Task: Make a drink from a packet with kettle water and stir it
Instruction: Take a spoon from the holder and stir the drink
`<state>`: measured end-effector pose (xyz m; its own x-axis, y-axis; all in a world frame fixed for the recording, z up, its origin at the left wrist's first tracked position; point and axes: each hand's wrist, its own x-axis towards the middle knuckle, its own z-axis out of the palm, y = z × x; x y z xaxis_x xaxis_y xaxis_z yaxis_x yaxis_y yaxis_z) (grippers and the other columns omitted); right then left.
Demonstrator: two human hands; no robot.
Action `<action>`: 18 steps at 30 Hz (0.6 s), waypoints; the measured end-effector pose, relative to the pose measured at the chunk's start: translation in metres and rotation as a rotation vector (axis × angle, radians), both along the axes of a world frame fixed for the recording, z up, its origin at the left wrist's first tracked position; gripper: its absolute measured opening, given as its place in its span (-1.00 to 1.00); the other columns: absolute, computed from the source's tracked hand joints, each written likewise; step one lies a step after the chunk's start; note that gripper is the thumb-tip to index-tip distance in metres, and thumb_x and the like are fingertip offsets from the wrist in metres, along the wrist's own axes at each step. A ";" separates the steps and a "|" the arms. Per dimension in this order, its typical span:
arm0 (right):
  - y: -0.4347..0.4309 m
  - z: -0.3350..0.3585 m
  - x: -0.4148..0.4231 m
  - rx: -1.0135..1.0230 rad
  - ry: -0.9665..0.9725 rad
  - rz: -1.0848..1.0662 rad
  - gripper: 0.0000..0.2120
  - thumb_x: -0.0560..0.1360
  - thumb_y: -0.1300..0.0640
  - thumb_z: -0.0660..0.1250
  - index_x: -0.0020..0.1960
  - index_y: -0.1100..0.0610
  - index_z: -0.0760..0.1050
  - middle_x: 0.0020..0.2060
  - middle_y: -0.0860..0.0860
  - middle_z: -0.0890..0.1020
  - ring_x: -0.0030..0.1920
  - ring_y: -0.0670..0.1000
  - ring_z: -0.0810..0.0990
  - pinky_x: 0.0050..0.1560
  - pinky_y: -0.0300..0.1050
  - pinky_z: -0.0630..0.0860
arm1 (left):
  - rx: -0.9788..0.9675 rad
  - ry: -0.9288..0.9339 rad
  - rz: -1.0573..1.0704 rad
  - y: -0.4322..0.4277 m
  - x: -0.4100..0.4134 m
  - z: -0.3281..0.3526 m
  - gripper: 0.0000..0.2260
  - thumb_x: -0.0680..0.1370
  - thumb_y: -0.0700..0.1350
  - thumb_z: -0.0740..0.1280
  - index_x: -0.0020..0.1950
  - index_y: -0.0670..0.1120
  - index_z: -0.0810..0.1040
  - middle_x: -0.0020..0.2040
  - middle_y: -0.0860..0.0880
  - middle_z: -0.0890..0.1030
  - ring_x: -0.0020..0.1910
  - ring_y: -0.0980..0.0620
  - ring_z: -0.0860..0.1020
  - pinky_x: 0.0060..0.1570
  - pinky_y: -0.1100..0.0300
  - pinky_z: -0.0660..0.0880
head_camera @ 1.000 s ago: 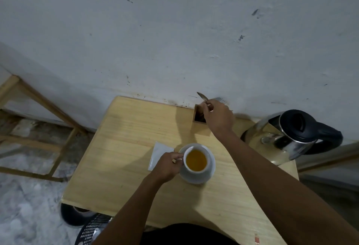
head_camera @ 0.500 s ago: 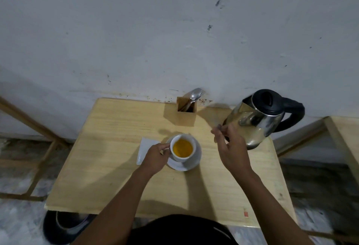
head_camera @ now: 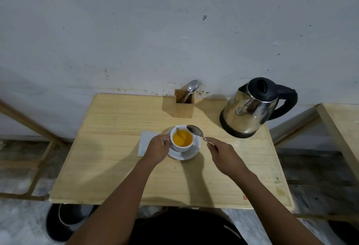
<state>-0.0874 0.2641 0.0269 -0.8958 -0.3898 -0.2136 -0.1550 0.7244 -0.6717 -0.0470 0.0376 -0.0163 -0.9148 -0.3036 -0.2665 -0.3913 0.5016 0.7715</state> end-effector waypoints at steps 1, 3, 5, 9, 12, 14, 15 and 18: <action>-0.002 0.001 -0.001 0.022 0.017 0.003 -0.68 0.65 0.08 0.11 0.35 -0.06 0.47 -0.24 -0.13 0.53 -0.23 -0.06 0.46 -0.17 -0.13 0.40 | -0.005 -0.002 -0.001 0.000 0.000 0.000 -0.72 0.60 -0.23 0.18 0.27 -0.13 0.54 -0.06 -0.17 0.55 -0.09 -0.01 0.46 -0.07 0.20 0.35; -0.007 0.003 -0.003 0.129 0.033 0.047 -0.66 0.65 0.05 0.07 0.36 -0.07 0.44 -0.10 -0.02 0.64 -0.12 0.05 0.55 -0.17 -0.08 0.44 | -0.005 -0.004 -0.001 0.000 -0.001 0.000 -0.71 0.60 -0.24 0.18 0.28 -0.12 0.54 -0.06 -0.17 0.55 -0.09 -0.03 0.47 -0.08 0.21 0.34; -0.013 0.006 -0.006 0.246 0.037 0.088 -0.67 0.63 0.08 0.07 0.36 0.00 0.42 0.03 0.07 0.65 -0.04 0.11 0.57 -0.19 -0.10 0.36 | -0.006 -0.003 -0.007 0.001 -0.001 -0.001 -0.71 0.60 -0.24 0.18 0.28 -0.12 0.54 -0.08 -0.18 0.53 -0.07 -0.10 0.50 -0.09 0.21 0.34; -0.023 0.017 -0.010 0.401 0.151 0.189 -0.70 0.65 0.04 0.05 0.30 -0.02 0.44 0.06 0.05 0.63 0.00 0.12 0.58 -0.19 -0.09 0.36 | 0.000 -0.009 -0.013 -0.001 -0.002 -0.001 -0.71 0.60 -0.24 0.18 0.28 -0.12 0.53 0.03 -0.28 0.58 0.01 -0.21 0.54 -0.09 0.19 0.35; -0.029 0.024 -0.017 0.534 0.259 0.268 -0.72 0.63 0.02 0.08 0.28 -0.04 0.44 0.03 0.03 0.64 -0.04 0.12 0.60 -0.21 -0.10 0.38 | 0.010 -0.019 -0.024 -0.003 -0.002 -0.002 -0.71 0.60 -0.23 0.17 0.29 -0.12 0.52 0.07 -0.27 0.59 0.07 -0.21 0.54 -0.05 0.21 0.34; -0.035 0.029 -0.021 0.590 0.300 0.320 -0.75 0.62 0.01 0.12 0.22 -0.04 0.48 0.00 0.00 0.64 -0.06 0.09 0.61 -0.23 -0.12 0.35 | 0.009 -0.025 -0.025 -0.004 -0.002 -0.003 -0.71 0.60 -0.22 0.18 0.29 -0.12 0.53 0.08 -0.25 0.60 0.11 -0.17 0.53 -0.01 0.21 0.36; -0.039 0.031 -0.024 0.609 0.321 0.352 -0.76 0.61 0.00 0.12 0.17 -0.05 0.51 -0.03 -0.02 0.65 -0.08 0.07 0.61 -0.25 -0.13 0.33 | 0.012 -0.029 -0.023 -0.004 -0.003 -0.003 -0.71 0.60 -0.22 0.19 0.29 -0.11 0.54 0.08 -0.24 0.60 0.10 -0.16 0.54 0.00 0.20 0.37; -0.055 0.032 -0.032 0.660 0.369 0.456 -0.77 0.58 0.03 0.16 0.03 -0.03 0.60 -0.13 -0.02 0.66 -0.17 0.06 0.61 -0.32 -0.14 0.33 | 0.010 -0.041 -0.033 -0.006 -0.004 -0.005 -0.71 0.60 -0.21 0.19 0.28 -0.12 0.54 0.07 -0.22 0.61 0.06 -0.16 0.55 -0.01 0.20 0.38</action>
<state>-0.1194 0.2093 0.0594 -0.7392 -0.6255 -0.2495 -0.6483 0.7613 0.0123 -0.0507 0.0319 -0.0209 -0.9123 -0.2708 -0.3071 -0.4064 0.5071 0.7601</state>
